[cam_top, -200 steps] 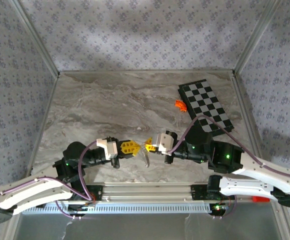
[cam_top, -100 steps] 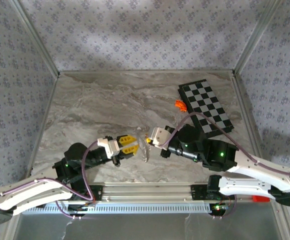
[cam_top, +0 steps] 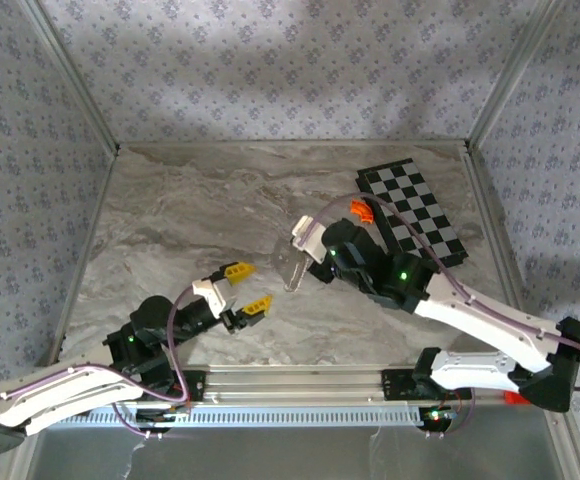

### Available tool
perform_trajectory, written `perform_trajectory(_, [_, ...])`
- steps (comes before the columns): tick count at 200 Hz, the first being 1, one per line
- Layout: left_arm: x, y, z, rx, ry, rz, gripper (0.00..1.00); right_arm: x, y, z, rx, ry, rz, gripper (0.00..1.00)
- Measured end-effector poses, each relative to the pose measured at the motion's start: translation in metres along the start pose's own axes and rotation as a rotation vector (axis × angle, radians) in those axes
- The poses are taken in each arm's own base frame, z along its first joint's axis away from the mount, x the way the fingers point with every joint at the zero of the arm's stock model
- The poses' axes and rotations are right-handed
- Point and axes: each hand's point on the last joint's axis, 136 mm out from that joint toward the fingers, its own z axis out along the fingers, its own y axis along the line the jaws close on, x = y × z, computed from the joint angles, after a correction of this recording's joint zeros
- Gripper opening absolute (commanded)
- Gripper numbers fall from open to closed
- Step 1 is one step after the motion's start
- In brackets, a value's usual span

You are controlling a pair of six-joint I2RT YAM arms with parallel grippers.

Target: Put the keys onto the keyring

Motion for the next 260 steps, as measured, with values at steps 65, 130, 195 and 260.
perform_trajectory(65, [0.024,0.004,-0.005,-0.031,0.059,-0.022,0.99,0.033,-0.037,0.053,0.052,0.160,0.121,0.00])
perform_trajectory(130, [0.026,0.009,-0.009,-0.057,0.060,-0.026,0.99,0.032,-0.069,0.114,0.098,0.218,0.199,0.00])
perform_trajectory(195, [0.034,0.011,-0.011,-0.075,0.075,-0.028,0.99,0.037,-0.072,0.168,0.067,0.252,0.260,0.00])
perform_trajectory(260, [0.034,0.011,-0.011,-0.075,0.073,-0.032,0.99,0.044,-0.070,0.184,0.041,0.257,0.317,0.00])
